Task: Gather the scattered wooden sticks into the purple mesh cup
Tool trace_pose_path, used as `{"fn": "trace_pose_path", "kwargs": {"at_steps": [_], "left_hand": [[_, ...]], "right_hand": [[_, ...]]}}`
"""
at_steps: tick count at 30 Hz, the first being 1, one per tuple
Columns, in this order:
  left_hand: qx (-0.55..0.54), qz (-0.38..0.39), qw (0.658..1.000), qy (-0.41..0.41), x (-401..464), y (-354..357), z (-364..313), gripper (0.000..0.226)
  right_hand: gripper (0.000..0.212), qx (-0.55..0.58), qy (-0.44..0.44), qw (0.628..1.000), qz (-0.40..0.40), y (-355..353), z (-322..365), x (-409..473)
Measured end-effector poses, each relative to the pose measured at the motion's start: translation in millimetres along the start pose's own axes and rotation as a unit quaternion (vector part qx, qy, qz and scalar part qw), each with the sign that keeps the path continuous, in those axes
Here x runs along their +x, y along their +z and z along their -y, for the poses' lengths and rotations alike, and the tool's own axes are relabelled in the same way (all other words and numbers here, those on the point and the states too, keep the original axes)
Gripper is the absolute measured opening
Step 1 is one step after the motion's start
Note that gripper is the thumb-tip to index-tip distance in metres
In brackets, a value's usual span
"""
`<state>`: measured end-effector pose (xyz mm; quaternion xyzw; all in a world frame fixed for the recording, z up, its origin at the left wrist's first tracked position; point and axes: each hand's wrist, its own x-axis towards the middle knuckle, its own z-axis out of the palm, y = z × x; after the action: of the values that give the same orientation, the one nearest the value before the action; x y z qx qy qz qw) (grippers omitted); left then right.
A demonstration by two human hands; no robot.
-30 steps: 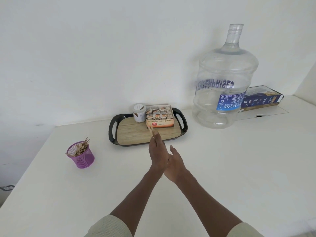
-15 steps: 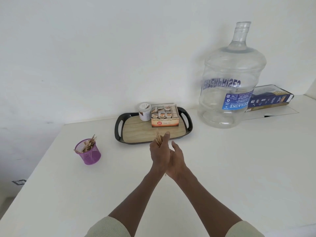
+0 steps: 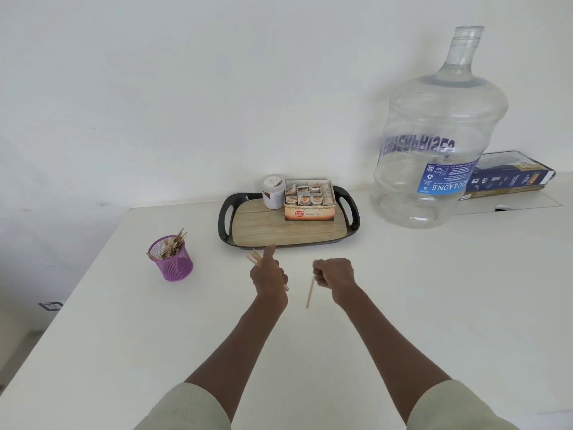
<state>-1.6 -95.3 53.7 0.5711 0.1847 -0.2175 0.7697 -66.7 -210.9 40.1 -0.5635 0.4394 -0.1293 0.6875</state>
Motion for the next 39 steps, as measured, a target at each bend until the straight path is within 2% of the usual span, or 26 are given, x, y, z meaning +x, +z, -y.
{"fn": "trace_pose_path", "kwargs": {"at_steps": [2,6,9,12,14,17,22,25,29,32,35,39], "left_hand": [[-0.016,-0.005,0.999,-0.032,5.8,-10.8,1.6,0.035],[-0.042,0.003,0.996,-0.079,11.5,-25.4,5.0,0.035],[-0.069,0.025,0.99,-0.12,12.6,-33.0,6.8,0.035],[-0.087,0.03,0.984,-0.152,15.6,-39.7,7.0,0.034],[-0.084,0.034,0.983,-0.159,18.6,-43.1,7.0,0.031],[-0.079,0.041,0.983,-0.162,23.4,-45.7,8.2,0.029],[-0.073,0.059,0.983,-0.159,27.0,-43.3,11.3,0.03],[-0.058,0.064,0.984,-0.156,28.4,-38.7,13.3,0.03],[-0.021,0.069,0.987,-0.147,31.4,-32.8,14.0,0.032],[-0.005,0.078,0.989,-0.125,33.2,-26.0,12.8,0.032],[-0.025,0.095,0.989,-0.111,34.0,-19.4,9.6,0.034],[-0.017,0.091,0.992,-0.084,37.8,-18.1,3.8,0.039]], "right_hand": [[0.017,-0.14,-0.017,0.989,-0.05,-9.9,-8.2,9.2],[0.027,-0.38,-0.058,0.921,-0.058,-5.8,-30.4,10.6],[0.042,-0.461,-0.099,0.88,-0.054,9.6,-44.4,4.7],[0.03,-0.5,-0.11,0.858,-0.046,21.8,-51.1,-0.2],[0.019,-0.513,-0.115,0.848,-0.069,24.8,-50.1,-0.7],[0.023,-0.522,-0.107,0.841,-0.096,23.8,-47.7,3.1],[0.015,-0.548,-0.105,0.827,-0.063,13.8,-47.3,4.5],[0.006,-0.521,-0.114,0.845,-0.035,10.6,-46.6,2.2],[0.028,-0.425,-0.146,0.893,-0.008,25.3,-36.1,-7.9],[0.024,-0.353,-0.195,0.915,0.021,43.8,-24.8,-22.1],[0.023,-0.326,-0.232,0.914,0.059,57.1,-19.2,-32.3],[0.027,-0.362,-0.267,0.89,0.075,60.5,-12.7,-35.5]]}}
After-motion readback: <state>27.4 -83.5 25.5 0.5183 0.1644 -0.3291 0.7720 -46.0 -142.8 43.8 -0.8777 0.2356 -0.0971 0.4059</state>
